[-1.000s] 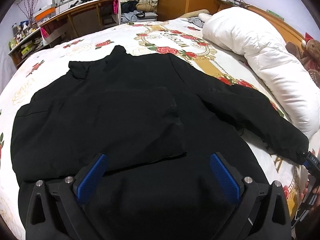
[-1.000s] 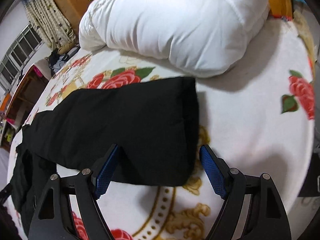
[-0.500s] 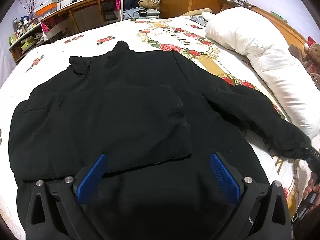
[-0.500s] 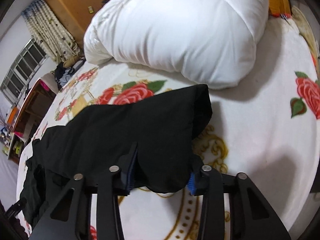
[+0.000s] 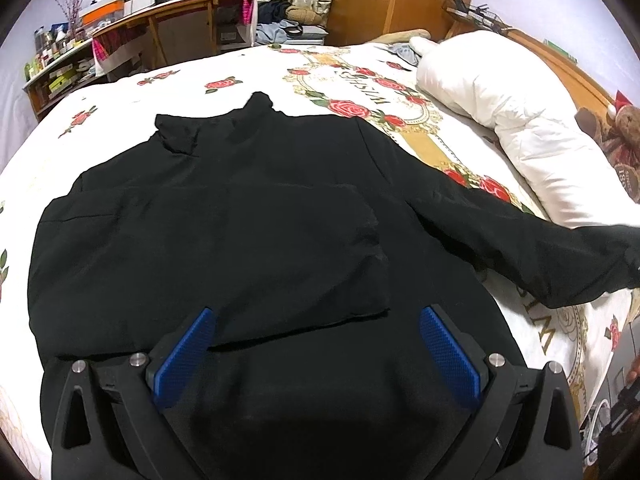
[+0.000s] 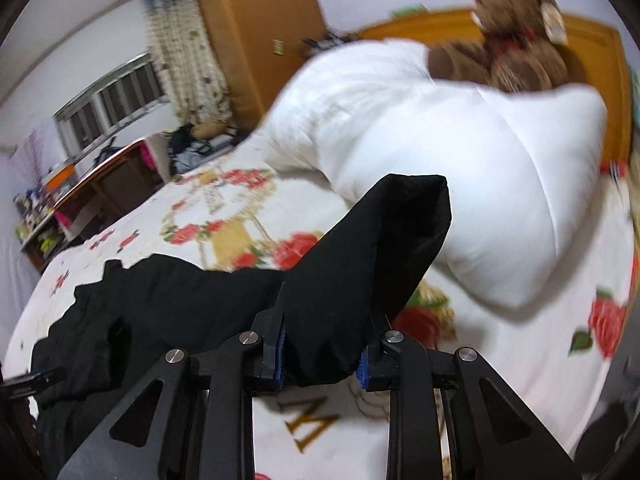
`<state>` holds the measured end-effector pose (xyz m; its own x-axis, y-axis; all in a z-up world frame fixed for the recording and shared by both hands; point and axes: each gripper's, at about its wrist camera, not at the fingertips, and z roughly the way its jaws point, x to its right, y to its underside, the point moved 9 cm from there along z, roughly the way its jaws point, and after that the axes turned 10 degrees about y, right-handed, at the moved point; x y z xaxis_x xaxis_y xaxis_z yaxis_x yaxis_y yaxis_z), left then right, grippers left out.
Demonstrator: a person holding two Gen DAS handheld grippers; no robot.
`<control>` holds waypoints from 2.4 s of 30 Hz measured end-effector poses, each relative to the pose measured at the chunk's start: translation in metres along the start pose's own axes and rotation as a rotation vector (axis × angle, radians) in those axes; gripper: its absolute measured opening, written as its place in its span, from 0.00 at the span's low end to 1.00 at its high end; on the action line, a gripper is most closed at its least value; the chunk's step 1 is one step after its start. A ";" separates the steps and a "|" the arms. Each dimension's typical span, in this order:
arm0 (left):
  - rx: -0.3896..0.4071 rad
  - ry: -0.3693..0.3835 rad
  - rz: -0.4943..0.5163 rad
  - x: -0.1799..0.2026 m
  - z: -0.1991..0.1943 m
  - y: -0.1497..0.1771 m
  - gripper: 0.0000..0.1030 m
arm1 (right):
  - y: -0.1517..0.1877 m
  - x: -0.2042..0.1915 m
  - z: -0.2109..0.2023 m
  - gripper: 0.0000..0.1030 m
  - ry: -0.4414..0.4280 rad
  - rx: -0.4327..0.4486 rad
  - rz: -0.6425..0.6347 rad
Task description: Fold large clothes
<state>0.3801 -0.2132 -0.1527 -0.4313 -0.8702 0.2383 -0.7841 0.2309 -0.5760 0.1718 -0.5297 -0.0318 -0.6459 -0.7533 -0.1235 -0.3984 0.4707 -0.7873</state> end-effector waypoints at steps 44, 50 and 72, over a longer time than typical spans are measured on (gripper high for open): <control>0.105 -0.117 -0.269 -0.179 -0.076 0.043 1.00 | 0.118 -0.454 -0.047 0.00 -0.622 0.064 -0.801; 0.104 -0.037 -0.300 -0.182 -0.068 0.045 1.00 | 0.132 -0.454 -0.023 0.00 -0.623 -0.037 -0.736; -0.097 0.224 -0.282 -0.082 0.056 -0.019 0.95 | 0.057 -0.221 0.014 0.57 -0.213 -0.004 -0.417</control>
<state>0.4554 -0.1712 -0.2052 -0.2708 -0.7909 0.5488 -0.9201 0.0449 -0.3892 0.3013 -0.3425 -0.0581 -0.2824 -0.9558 0.0814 -0.5981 0.1092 -0.7939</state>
